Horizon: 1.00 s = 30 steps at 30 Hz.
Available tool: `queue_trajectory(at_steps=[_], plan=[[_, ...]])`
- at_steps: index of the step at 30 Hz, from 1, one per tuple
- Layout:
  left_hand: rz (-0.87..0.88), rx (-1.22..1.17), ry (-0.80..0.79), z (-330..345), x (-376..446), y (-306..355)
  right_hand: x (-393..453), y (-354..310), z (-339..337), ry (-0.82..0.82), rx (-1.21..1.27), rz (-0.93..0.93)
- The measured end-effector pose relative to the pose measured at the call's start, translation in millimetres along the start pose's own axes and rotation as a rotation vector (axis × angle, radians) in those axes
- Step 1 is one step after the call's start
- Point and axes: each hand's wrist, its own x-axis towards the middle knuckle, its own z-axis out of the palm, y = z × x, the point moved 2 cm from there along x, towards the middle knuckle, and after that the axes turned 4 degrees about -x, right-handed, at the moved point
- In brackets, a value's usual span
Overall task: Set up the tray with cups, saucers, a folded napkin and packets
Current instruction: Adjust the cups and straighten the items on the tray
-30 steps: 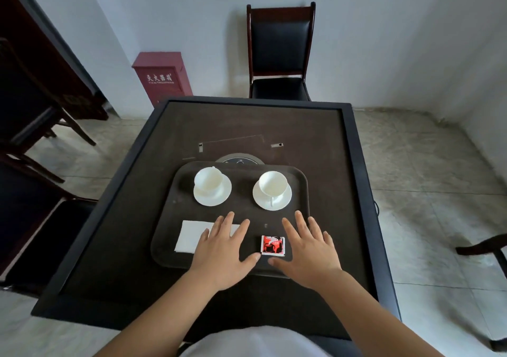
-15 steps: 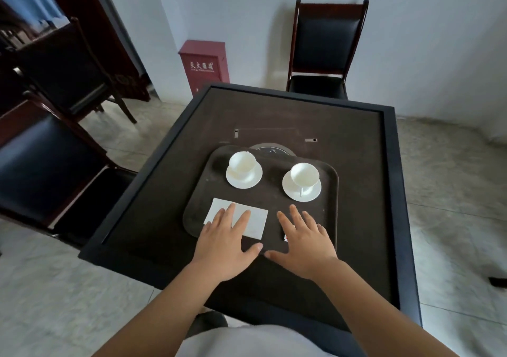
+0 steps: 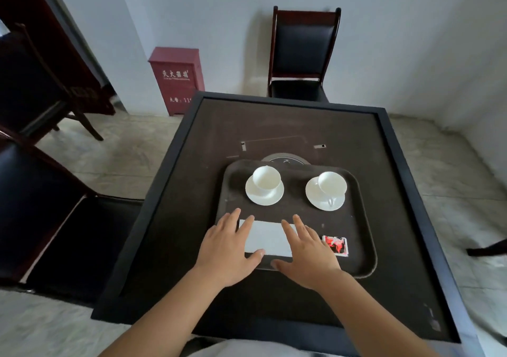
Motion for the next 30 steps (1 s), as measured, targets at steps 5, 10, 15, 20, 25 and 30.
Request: queue_trajectory(at_steps=[5, 10, 15, 20, 25, 30], plan=[[0.043, 0.003, -0.043, -6.7, 8.6, -26.0, 9.3, -31.7, 9.0, -0.011, 0.046, 0.035], [0.053, -0.025, -0.085, -10.5, 27.4, -33.4, 20.1, -39.4, 7.8, -0.035, 0.054, 0.045], [0.035, -0.049, -0.088, -10.0, 54.5, -21.6, 40.6, -19.0, -9.5, -0.024, 0.043, 0.068], [0.017, -0.082, -0.065, -10.5, 82.0, -13.7, 71.0, -0.5, -30.4, -0.026, 0.042, 0.052], [-0.004, -0.084, -0.029, -9.1, 112.0, -11.5, 102.4, 1.6, -45.4, -0.035, 0.046, -0.008], [-0.017, -0.134, 0.009, 0.8, 141.3, -17.4, 136.4, 4.1, -54.0, -0.001, 0.043, -0.052]])
